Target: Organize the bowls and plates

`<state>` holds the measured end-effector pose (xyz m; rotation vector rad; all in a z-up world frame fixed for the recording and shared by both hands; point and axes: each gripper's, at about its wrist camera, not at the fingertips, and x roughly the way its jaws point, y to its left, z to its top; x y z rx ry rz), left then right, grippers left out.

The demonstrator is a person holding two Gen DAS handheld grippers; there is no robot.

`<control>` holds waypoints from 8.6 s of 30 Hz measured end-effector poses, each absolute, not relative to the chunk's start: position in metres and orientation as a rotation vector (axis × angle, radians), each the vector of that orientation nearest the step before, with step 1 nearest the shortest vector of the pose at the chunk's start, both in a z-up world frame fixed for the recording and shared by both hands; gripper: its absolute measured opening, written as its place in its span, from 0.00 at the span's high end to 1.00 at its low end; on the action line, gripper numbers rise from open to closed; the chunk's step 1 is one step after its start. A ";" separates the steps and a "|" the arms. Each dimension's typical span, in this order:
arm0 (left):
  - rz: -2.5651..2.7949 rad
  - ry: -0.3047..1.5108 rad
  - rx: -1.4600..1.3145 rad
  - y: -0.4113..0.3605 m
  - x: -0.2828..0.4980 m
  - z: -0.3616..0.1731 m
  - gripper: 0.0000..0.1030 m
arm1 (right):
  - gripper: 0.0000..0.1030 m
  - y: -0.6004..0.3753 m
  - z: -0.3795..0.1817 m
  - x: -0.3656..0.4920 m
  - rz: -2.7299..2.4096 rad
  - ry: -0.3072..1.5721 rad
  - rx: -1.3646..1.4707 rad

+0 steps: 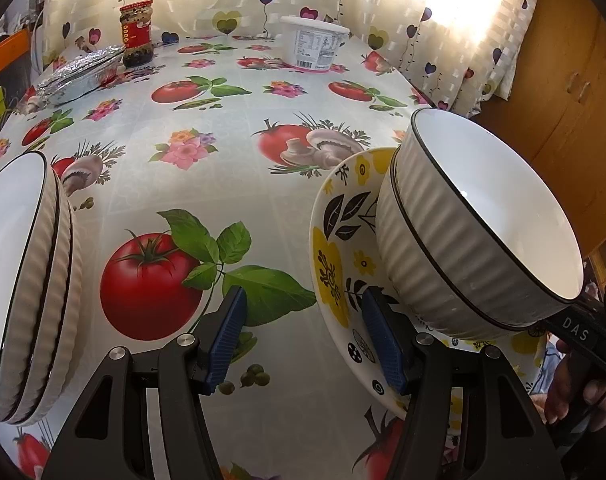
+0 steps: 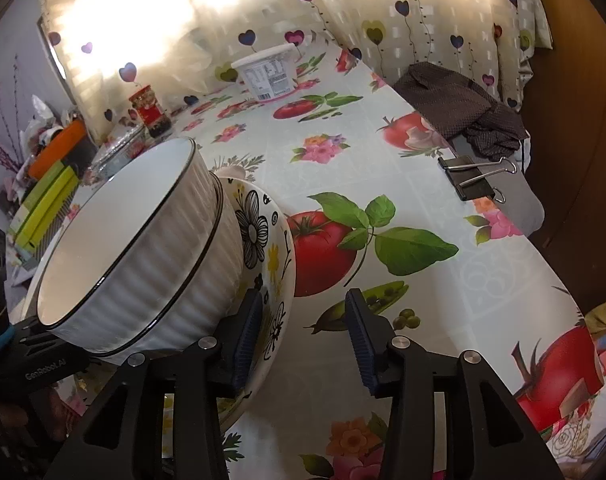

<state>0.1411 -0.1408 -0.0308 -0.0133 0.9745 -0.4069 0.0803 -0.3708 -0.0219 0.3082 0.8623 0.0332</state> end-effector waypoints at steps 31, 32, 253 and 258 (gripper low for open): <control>-0.446 0.956 -0.134 -0.128 0.142 -0.024 0.50 | 0.77 -0.360 -0.011 0.068 0.041 0.762 0.236; -0.442 0.947 -0.132 -0.128 0.142 -0.023 0.51 | 0.80 -0.358 -0.011 0.068 0.042 0.758 0.231; -0.015 0.645 -0.268 0.103 0.147 0.030 0.90 | 0.54 -0.090 0.039 0.148 0.470 0.561 -0.045; 0.005 0.648 -0.273 0.104 0.144 0.031 0.90 | 0.53 -0.104 0.044 0.147 0.452 0.563 -0.001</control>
